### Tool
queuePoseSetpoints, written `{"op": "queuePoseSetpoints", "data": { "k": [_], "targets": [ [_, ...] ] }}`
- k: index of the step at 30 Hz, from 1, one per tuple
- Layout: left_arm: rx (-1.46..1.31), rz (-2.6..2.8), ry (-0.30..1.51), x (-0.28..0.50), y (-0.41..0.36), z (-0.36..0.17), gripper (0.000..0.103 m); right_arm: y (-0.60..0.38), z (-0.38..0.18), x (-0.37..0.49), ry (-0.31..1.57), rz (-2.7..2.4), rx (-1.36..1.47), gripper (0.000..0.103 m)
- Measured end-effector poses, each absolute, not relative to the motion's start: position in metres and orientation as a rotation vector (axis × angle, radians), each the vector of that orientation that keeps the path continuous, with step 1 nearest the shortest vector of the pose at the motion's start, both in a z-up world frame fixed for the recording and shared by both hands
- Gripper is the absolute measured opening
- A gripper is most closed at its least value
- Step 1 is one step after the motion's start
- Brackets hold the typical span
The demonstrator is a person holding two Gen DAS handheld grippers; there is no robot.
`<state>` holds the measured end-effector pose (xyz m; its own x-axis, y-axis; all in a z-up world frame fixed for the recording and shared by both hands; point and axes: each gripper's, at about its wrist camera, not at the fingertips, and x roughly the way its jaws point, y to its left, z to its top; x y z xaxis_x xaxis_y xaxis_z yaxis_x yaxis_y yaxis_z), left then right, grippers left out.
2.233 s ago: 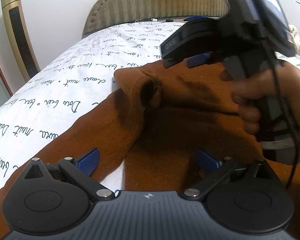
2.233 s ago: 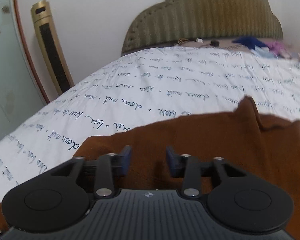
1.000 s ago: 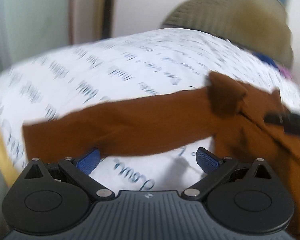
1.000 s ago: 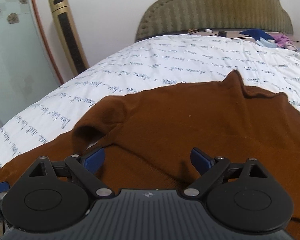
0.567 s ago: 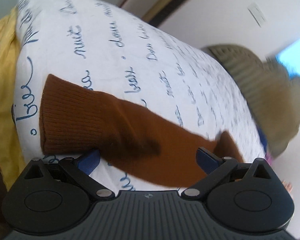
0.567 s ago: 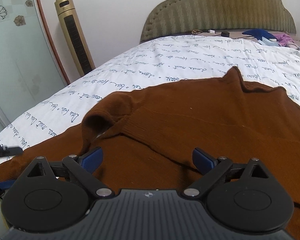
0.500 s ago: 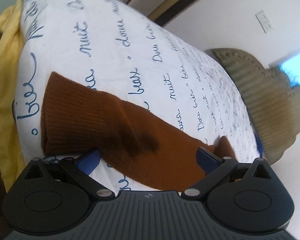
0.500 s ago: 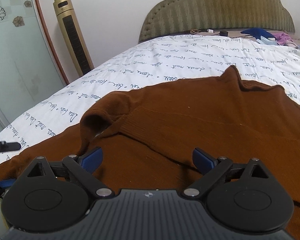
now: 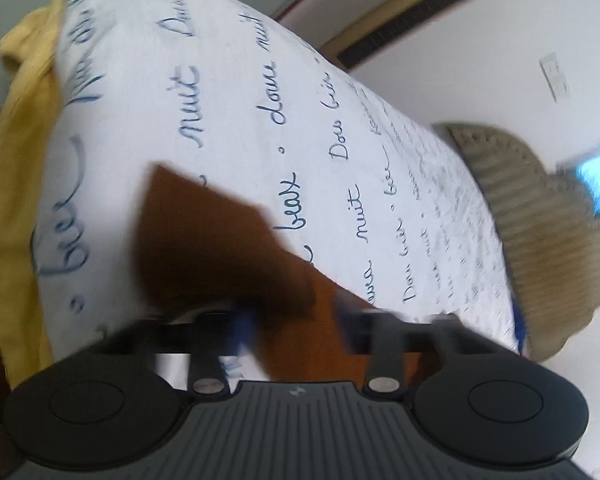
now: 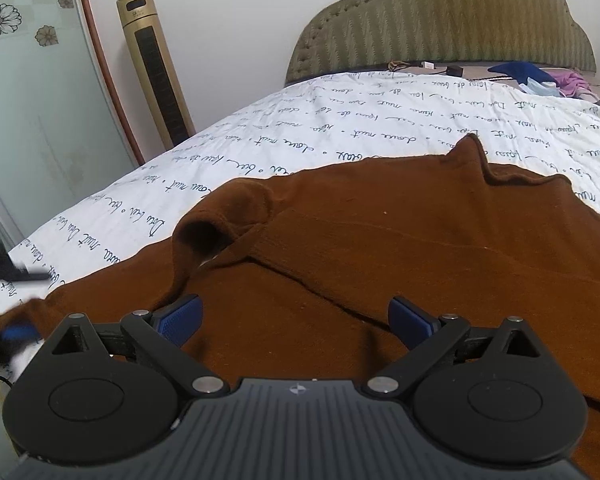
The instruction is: Fold small clothes
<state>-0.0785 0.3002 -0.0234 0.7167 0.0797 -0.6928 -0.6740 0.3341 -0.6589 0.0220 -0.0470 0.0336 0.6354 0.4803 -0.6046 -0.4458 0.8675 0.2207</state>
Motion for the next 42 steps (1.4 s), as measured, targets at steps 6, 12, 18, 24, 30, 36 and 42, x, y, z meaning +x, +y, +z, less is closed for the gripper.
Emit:
{"op": "queuePoseSetpoints", "data": {
  "k": [6, 12, 18, 24, 30, 36, 42],
  "targets": [
    [-1.016, 0.555, 0.655, -0.067, 0.302, -0.024, 0.008, -0.051, 0.033, 0.023, 0.707, 0.516, 0.056, 0.098],
    [-0.758, 0.697, 0.552, -0.042, 0.323, 0.015, 0.008, -0.060, 0.034, 0.019, 0.694, 0.490, 0.024, 0.099],
    [-0.506, 0.796, 0.516, 0.014, 0.331, 0.053, 0.008, -0.079, 0.032, 0.017, 0.685, 0.436, 0.020, 0.099],
    [-0.226, 0.616, 0.442, 0.069, 0.248, 0.089, 0.008, -0.107, 0.034, 0.012, 0.667, 0.371, 0.091, 0.100],
    [-0.066, 0.339, 0.455, 0.092, 0.141, 0.083, 0.008, -0.135, 0.030, 0.008, 0.656, 0.270, 0.127, 0.100],
    [0.021, 0.065, 0.599, 0.099, 0.065, 0.046, 0.008, -0.163, 0.028, 0.007, 0.648, 0.195, 0.176, 0.100],
    [0.140, -0.311, 0.853, 0.090, 0.024, -0.001, 0.020, -0.187, 0.026, 0.010, 0.643, 0.130, 0.212, 0.100]
  ]
}}
